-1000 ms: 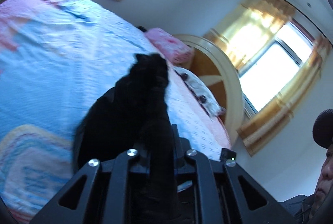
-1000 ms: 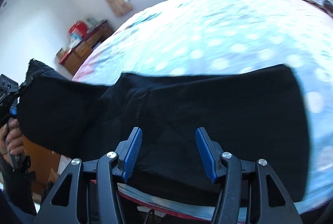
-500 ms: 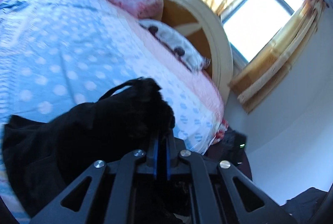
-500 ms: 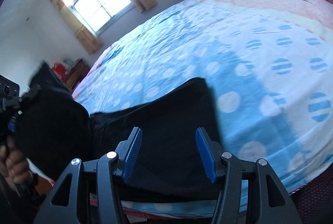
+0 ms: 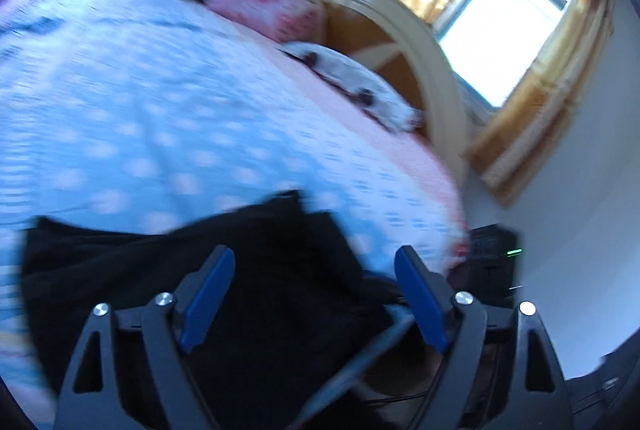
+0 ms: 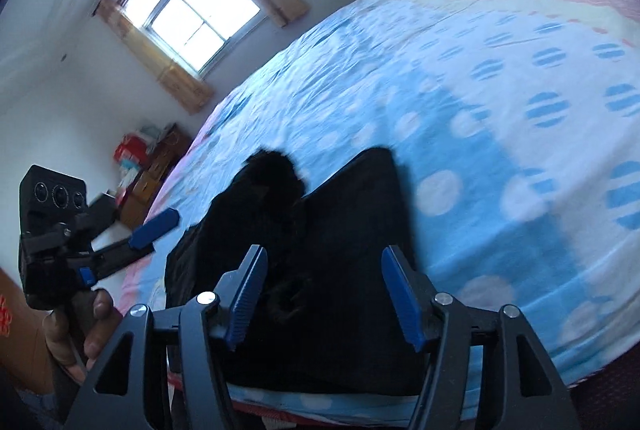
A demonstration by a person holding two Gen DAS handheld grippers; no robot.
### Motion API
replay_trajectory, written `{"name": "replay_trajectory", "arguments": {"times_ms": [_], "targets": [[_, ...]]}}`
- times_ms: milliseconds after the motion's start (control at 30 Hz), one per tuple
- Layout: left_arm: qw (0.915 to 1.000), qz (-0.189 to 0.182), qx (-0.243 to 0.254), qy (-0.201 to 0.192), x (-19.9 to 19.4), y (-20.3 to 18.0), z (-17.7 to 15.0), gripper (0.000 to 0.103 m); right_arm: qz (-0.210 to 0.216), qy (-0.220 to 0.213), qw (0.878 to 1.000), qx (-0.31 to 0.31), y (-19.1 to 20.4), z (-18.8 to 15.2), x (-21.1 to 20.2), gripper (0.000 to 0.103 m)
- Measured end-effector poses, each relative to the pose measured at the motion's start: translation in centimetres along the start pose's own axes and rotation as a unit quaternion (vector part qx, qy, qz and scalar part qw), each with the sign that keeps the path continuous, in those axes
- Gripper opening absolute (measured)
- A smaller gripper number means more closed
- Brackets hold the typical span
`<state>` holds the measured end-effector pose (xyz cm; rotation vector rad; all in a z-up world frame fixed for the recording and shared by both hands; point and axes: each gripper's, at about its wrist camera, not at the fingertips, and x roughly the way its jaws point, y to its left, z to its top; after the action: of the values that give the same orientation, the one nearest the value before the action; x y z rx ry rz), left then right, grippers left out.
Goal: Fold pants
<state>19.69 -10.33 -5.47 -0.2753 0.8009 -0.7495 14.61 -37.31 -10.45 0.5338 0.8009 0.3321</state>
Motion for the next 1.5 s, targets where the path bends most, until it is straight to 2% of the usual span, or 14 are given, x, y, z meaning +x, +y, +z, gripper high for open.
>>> {"name": "replay_trajectory", "arguments": {"times_ms": [100,167,300,467,600,767,833,933,1033,1067,1133,1167,1367,1500], "targets": [[0.9909,0.130,0.031,-0.019,-1.7,2.2,-1.9,0.092,-0.001,0.013,0.999,-0.038,2.2,0.1,0.7,0.062],[0.9857,0.167,0.020,-0.015,-2.3,3.8,-3.1,0.092,-0.025,0.011,0.997,-0.072,3.9,0.1,0.9,0.062],[0.9865,0.161,-0.024,-0.019,-3.7,6.2,-5.1,0.092,-0.041,-0.017,0.989,-0.143,6.9,0.0,-0.1,0.062],[0.9864,0.155,-0.051,-0.017,-3.6,7.6,-6.2,0.092,-0.069,0.097,0.980,-0.160,7.1,-1.1,3.8,0.062],[0.9864,0.154,-0.052,-0.024,-3.5,7.6,-6.2,0.092,-0.075,0.110,0.976,-0.173,7.3,-0.9,4.1,0.020],[0.9835,0.174,-0.039,-0.031,-3.4,7.8,-6.2,0.097,-0.101,0.091,0.967,-0.218,8.3,0.2,1.3,0.014],[0.9837,0.173,-0.041,-0.027,-2.9,8.1,-6.5,0.097,-0.151,0.099,0.959,-0.220,6.9,0.0,1.3,0.012],[0.9834,0.175,-0.044,-0.017,-2.2,8.6,-6.8,0.097,-0.154,0.148,0.962,-0.171,3.5,-0.5,2.6,0.012],[0.9835,0.176,-0.039,-0.010,-1.7,8.7,-7.1,0.097,-0.141,0.139,0.965,-0.170,3.5,-0.4,2.2,0.017],[0.9839,0.175,-0.037,-0.009,-1.5,8.6,-7.1,0.097,-0.139,0.138,0.966,-0.170,3.7,-0.1,2.1,0.022],[0.9844,0.173,-0.034,-0.006,-1.2,8.5,-7.2,0.097,-0.154,0.119,0.965,-0.177,4.2,0.7,1.6,0.057],[0.9848,0.170,-0.033,-0.003,-1.0,8.4,-7.4,0.097,-0.158,0.110,0.965,-0.178,4.5,0.9,1.3,0.059],[0.9852,0.168,-0.031,0.001,-0.9,8.2,-7.7,0.097,-0.107,0.103,0.982,-0.120,2.6,4.4,3.5,0.060],[0.9840,0.176,-0.031,-0.004,-1.2,8.2,-7.6,0.097,-0.033,0.146,0.988,-0.042,0.7,4.9,6.9,0.059]]}}
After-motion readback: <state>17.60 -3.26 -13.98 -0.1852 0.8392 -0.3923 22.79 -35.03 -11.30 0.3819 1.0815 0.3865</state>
